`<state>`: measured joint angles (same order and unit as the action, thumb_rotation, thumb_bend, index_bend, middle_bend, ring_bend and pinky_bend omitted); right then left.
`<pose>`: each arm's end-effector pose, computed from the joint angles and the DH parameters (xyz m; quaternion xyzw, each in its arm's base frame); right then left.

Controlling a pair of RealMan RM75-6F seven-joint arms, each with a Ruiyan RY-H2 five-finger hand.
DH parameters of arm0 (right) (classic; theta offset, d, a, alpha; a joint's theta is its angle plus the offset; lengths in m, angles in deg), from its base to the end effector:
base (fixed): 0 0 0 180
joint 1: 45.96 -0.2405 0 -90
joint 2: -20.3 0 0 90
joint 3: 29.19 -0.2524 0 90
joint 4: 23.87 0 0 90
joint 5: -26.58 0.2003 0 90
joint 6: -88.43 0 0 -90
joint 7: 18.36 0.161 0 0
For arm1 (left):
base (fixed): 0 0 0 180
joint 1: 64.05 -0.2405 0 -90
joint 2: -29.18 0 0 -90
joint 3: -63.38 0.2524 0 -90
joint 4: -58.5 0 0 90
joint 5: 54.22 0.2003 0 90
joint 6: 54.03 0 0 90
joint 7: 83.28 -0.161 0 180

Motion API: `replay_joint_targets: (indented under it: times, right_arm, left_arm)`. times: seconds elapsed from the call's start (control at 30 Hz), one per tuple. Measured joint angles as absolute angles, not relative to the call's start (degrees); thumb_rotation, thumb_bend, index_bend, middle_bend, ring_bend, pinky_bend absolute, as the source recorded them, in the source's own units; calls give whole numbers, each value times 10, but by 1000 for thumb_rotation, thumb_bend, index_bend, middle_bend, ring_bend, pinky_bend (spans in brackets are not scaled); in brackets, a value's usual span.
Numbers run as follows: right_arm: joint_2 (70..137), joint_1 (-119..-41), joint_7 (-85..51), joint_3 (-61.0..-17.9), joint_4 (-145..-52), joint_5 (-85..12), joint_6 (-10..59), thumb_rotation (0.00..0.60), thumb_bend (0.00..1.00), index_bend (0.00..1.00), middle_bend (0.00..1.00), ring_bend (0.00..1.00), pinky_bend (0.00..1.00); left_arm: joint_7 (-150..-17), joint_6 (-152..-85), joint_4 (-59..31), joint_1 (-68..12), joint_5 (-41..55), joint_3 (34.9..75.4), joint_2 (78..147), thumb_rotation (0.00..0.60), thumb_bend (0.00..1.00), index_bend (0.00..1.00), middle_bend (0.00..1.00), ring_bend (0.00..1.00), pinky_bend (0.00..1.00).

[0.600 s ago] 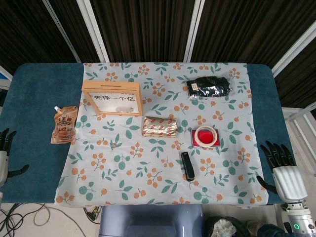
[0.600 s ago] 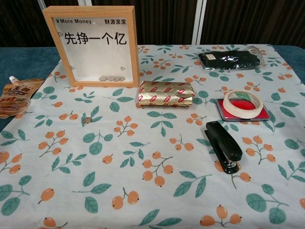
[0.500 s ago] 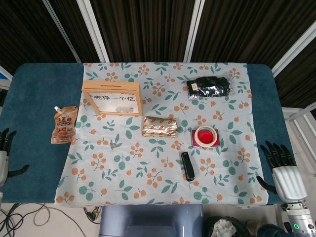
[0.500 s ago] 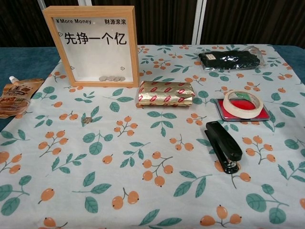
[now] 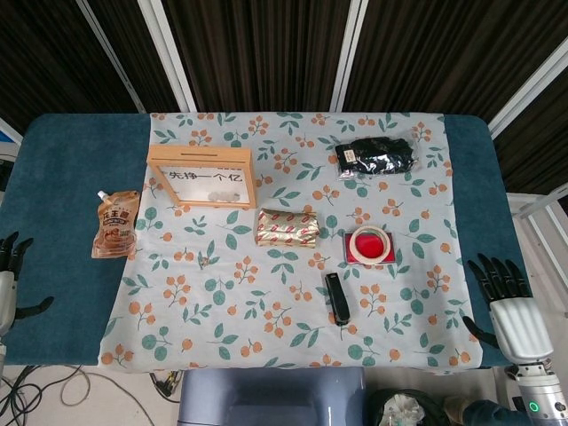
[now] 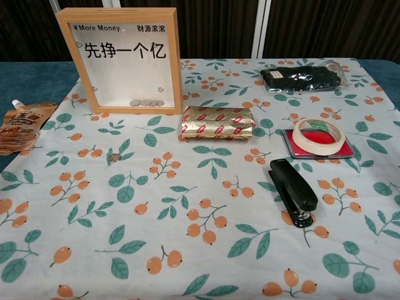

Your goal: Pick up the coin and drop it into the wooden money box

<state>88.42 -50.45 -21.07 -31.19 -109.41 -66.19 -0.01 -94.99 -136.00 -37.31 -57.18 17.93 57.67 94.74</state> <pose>-0.3018 -0.1920 0.1530 0.6347 -0.3224 0.3923 0.5826 -0.3173 0.2130 0.1642 -0.5560 -0.4069 -0.3178 0.6514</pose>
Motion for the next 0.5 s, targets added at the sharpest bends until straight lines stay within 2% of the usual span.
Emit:
replay_joint_targets:
  times: [0.3, 0.5]
  right_arm:
    - [883, -504, -208, -317, -1092, -643, 9, 600, 301, 0, 0, 0, 0]
    - [882, -504, -208, -317, -1094, -641, 10, 600, 302, 0, 0, 0, 0]
  left_arm:
    - [-953, -1315, -380, -541, 169, 563, 945, 600, 59, 138, 0, 0, 0]
    - [-968, -1223, -401, -483, 150, 544, 930, 600, 48, 139, 0, 0, 0]
